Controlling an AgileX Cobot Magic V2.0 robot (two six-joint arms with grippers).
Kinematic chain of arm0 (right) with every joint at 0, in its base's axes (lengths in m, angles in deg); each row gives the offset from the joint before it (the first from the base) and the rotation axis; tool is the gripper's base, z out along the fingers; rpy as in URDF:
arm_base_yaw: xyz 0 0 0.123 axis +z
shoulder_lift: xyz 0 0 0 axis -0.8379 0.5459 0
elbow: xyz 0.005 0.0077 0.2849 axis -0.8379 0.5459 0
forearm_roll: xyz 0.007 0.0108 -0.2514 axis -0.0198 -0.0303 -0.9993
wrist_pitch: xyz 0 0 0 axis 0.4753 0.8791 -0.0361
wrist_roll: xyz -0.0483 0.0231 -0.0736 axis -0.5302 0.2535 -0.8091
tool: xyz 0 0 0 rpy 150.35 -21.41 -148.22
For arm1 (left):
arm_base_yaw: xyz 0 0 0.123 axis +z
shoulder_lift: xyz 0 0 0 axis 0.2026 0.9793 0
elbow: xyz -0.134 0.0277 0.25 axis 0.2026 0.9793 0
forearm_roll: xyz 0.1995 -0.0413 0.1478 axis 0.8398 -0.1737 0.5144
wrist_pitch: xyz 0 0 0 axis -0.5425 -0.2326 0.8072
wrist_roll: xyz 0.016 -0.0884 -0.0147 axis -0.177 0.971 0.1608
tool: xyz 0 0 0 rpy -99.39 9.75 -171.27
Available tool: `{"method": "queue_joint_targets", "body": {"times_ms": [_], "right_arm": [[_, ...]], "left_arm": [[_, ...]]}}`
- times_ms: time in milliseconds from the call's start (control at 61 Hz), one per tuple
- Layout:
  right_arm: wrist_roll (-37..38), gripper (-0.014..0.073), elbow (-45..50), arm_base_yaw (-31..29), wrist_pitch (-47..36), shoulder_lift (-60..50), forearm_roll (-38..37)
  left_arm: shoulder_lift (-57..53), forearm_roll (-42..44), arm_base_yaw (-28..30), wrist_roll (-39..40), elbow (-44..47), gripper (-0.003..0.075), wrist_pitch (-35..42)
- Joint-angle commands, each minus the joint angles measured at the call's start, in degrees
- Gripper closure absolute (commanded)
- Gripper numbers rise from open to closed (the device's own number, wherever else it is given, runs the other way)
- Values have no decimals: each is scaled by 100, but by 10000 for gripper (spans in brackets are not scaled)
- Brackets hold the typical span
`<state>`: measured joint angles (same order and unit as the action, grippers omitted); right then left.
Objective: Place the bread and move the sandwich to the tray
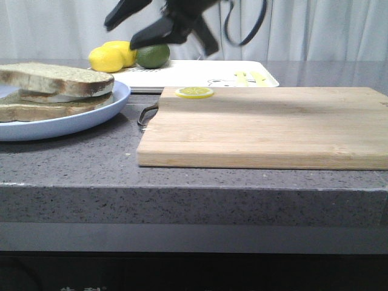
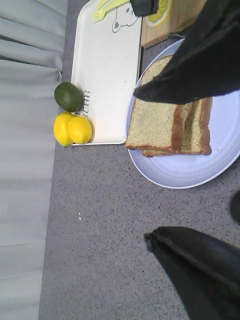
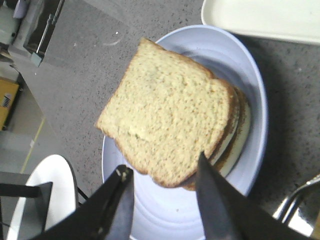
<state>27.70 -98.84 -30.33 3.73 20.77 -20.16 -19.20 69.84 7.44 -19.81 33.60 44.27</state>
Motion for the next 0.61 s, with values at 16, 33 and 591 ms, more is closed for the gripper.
{"method": "queue_joint_targets", "body": {"times_ms": [16,33,591], "right_arm": [[-26,264,-218,-71,377,-797,-494],[-15,264,-218,-77,431,-862,-653],[2363,264,-218,-77,2404,-3624,-5957]], "left_arm": [[44,3,-58,12,-151,209,419],[44,3,-58,12,-151,209,419],[44,3,-58,12,-151,209,359]]}}
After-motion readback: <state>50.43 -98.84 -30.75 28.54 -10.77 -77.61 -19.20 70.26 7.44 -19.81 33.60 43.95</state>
